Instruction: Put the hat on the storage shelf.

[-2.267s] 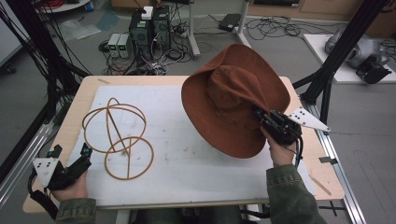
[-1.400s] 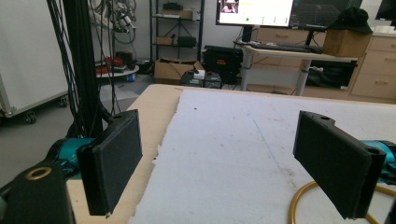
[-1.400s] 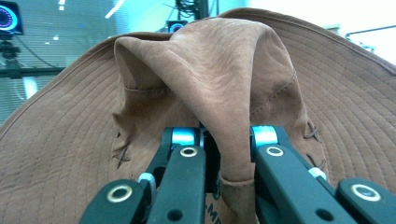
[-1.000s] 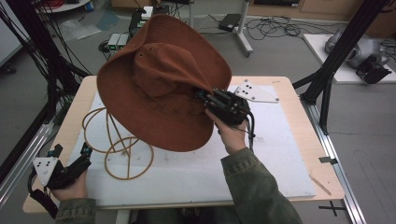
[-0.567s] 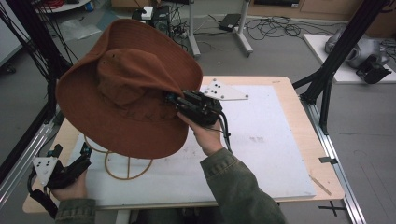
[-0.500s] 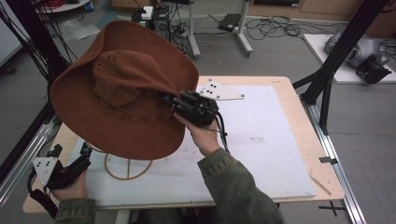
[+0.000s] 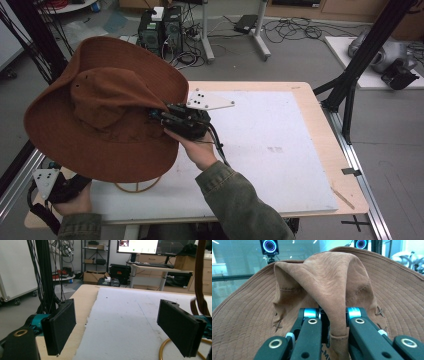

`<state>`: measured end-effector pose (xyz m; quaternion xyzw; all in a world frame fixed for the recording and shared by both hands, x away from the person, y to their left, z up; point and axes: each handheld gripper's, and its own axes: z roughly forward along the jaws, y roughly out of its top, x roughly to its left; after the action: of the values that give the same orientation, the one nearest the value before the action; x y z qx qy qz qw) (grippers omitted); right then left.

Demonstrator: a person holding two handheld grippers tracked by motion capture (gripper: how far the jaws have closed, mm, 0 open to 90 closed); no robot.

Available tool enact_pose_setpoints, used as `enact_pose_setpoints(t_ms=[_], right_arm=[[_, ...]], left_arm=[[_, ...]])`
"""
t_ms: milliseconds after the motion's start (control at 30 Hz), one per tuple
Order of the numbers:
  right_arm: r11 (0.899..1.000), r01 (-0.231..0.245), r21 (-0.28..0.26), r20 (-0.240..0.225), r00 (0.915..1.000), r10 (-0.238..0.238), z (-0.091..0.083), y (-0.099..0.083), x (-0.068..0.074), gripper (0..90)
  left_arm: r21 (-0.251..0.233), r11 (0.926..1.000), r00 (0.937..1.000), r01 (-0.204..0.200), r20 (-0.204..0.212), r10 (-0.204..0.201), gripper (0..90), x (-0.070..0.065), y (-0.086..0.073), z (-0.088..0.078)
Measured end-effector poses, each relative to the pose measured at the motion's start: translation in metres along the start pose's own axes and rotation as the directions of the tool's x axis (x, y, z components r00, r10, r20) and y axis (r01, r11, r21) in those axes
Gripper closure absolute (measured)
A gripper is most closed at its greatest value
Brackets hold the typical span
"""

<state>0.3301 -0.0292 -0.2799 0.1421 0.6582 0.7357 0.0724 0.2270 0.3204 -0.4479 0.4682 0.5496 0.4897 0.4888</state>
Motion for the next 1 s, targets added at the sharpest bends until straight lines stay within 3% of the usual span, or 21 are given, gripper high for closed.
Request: enact_pose_setpoints(t_ms=[467, 633, 833, 867, 933, 1000], right_arm=[[0.996, -0.01, 0.086, -0.048, 0.9987, 0.014, 0.0073, -0.0063, 0.0023, 81.9], [0.993, 0.012, 0.121, -0.062, 0.9981, -0.004, 0.008, -0.0088, 0.0033, 77.1], [0.991, 0.026, 0.135, -0.074, 0.9971, -0.016, 0.0081, -0.0089, 0.0038, 63.1], [0.99, 0.027, 0.138, -0.078, 0.9968, -0.016, 0.0078, -0.0088, 0.0034, 54.3], [0.99, 0.029, 0.14, -0.081, 0.9965, -0.018, 0.0078, -0.0088, 0.0033, 50.6], [0.989, 0.024, 0.146, -0.062, 0.998, -0.015, 0.0074, -0.009, 0.0043, 36.9]], left_arm=[[0.0, 1.0, 1.0, -0.001, 0.001, 0.001, 15.7, 0.0004, -0.0001, -0.0004], [0.002, 1.0, 1.0, -0.002, 0.001, 0.002, 15.7, 0.0005, -0.0003, -0.0002], [0.001, 1.0, 1.0, -0.002, 0.002, 0.002, 15.7, 0.0004, -0.0004, -0.0002], [0.0, 1.0, 1.0, 0.0, 0.002, 0.0, 15.7, 0.0001, -0.0004, -0.0001], [-0.001, 1.0, 1.0, 0.0, 0.001, 0.0, 15.7, 0.0001, -0.0004, -0.0001], [0.001, 1.0, 1.0, -0.001, 0.002, 0.001, 15.7, 0.0001, -0.0005, -0.0001]])
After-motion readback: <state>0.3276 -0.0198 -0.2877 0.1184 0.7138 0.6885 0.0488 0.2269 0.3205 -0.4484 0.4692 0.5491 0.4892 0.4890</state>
